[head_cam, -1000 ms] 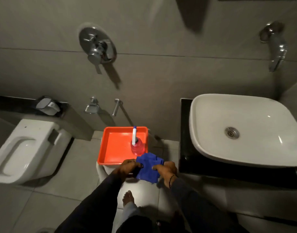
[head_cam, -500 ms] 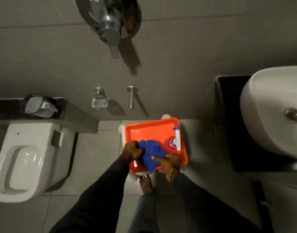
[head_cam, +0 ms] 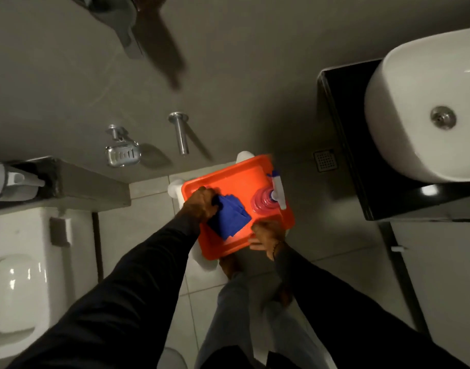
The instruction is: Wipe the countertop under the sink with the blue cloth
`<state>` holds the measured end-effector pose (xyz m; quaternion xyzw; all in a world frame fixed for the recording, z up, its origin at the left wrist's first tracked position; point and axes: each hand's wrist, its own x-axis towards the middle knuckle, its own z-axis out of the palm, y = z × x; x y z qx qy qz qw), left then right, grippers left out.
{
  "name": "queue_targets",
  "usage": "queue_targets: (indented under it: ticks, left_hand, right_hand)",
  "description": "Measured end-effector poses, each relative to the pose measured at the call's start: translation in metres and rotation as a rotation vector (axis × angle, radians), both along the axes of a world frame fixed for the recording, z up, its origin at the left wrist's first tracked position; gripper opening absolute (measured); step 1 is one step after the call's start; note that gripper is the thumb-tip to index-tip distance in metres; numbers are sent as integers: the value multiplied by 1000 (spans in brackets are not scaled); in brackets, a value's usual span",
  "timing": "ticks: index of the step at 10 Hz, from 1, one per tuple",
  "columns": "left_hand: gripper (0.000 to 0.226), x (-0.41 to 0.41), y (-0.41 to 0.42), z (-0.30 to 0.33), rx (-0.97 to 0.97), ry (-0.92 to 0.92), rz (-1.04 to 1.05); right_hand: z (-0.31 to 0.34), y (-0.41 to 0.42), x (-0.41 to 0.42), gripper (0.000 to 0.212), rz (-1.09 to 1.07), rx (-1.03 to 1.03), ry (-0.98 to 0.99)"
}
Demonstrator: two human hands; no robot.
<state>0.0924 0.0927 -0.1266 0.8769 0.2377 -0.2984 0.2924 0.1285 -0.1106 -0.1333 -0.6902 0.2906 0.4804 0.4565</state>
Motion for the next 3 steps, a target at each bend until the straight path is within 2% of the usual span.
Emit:
queue_targets:
  ticks: [1, 2, 3]
  left_hand:
    - [60, 4, -2, 27, 81, -12, -96]
    - [63, 21, -10, 78, 100, -113, -111]
    - [57, 32, -20, 116, 178, -180, -177]
  right_hand:
    - [17, -26, 11, 20, 145, -133, -163]
    - [55, -62, 37, 30, 449, -343, -449]
    - [85, -86, 53, 34, 559, -417, -643]
